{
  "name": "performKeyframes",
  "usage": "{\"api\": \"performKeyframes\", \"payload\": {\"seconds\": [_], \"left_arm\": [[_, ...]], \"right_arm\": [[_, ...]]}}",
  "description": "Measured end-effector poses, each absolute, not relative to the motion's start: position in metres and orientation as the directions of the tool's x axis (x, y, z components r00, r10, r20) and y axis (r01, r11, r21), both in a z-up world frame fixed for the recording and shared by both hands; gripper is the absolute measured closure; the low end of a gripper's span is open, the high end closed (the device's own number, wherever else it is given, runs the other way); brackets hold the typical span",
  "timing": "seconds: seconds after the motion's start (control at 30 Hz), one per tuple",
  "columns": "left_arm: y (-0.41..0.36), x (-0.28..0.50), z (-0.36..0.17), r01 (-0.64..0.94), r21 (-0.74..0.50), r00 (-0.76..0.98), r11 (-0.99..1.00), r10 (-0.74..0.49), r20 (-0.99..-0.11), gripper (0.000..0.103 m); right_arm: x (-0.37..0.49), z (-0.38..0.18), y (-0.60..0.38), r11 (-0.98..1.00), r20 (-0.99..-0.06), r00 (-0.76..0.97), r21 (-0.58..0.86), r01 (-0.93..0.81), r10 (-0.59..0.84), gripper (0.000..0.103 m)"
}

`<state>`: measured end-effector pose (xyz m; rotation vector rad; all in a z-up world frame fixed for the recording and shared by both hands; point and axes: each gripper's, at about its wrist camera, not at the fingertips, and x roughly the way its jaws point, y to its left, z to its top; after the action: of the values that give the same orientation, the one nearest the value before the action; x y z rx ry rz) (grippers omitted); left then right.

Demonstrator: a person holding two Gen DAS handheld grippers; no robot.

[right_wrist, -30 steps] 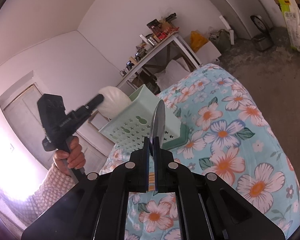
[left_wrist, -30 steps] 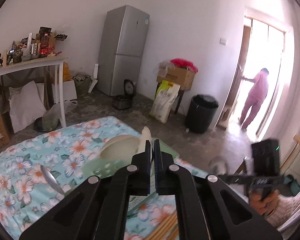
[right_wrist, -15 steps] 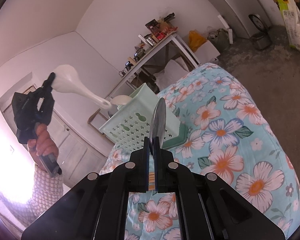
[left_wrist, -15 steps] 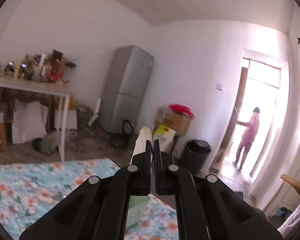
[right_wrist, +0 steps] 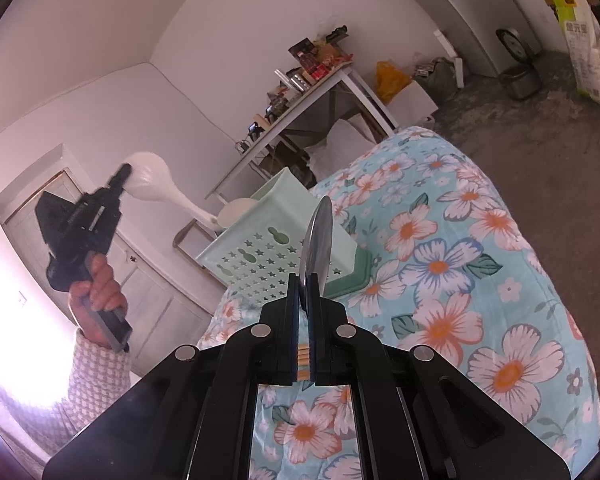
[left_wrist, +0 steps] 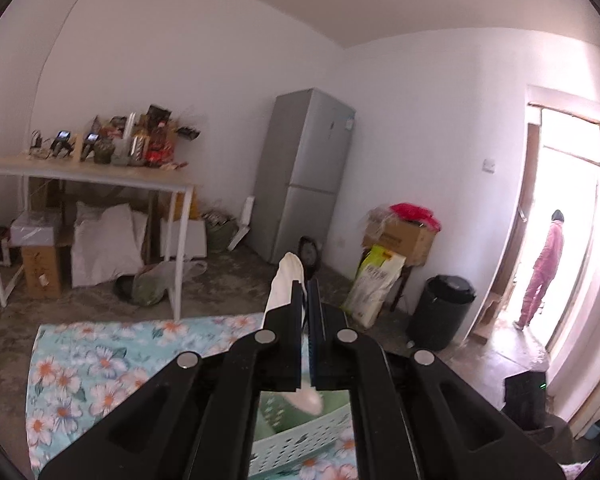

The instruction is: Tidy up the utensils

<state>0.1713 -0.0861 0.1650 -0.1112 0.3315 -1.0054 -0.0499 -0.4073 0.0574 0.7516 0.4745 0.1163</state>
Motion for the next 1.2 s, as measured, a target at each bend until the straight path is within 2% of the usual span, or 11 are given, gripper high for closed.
{"api": "performKeyframes", "payload": {"seconds": [0.33, 0.43, 0.57, 0.6, 0.87, 1.03, 1.2], "left_arm": [[-0.086, 0.189, 0.123, 0.747, -0.298, 0.506, 0.594, -0.799, -0.324, 0.100], [-0.085, 0.188, 0.117, 0.738, -0.296, 0.512, 0.606, -0.789, -0.340, 0.095], [-0.075, 0.183, 0.114, 0.723, -0.302, 0.536, 0.621, -0.781, -0.322, 0.069], [-0.072, 0.181, 0.114, 0.718, -0.303, 0.545, 0.627, -0.777, -0.315, 0.065], [-0.047, 0.156, 0.104, 0.679, -0.315, 0.584, 0.664, -0.747, -0.316, 0.043], [-0.040, 0.130, 0.083, 0.660, -0.276, 0.591, 0.698, -0.710, -0.383, 0.032], [-0.036, 0.108, 0.052, 0.652, -0.277, 0.542, 0.706, -0.690, -0.480, 0.023]], "right_arm": [[-0.051, 0.061, -0.405, 0.745, -0.382, 0.887, 0.664, 0.069, 0.258, 0.101], [-0.051, 0.064, -0.404, 0.751, -0.385, 0.888, 0.656, 0.071, 0.252, 0.101], [-0.054, 0.069, -0.403, 0.762, -0.385, 0.891, 0.643, 0.073, 0.240, 0.101], [-0.054, 0.070, -0.402, 0.765, -0.385, 0.892, 0.640, 0.074, 0.236, 0.101], [-0.061, 0.098, -0.408, 0.786, -0.345, 0.917, 0.615, 0.061, 0.198, 0.101], [-0.051, 0.141, -0.411, 0.815, -0.266, 0.944, 0.580, -0.004, 0.194, 0.101], [-0.027, 0.201, -0.408, 0.843, -0.136, 0.966, 0.524, -0.118, 0.219, 0.102]]}}
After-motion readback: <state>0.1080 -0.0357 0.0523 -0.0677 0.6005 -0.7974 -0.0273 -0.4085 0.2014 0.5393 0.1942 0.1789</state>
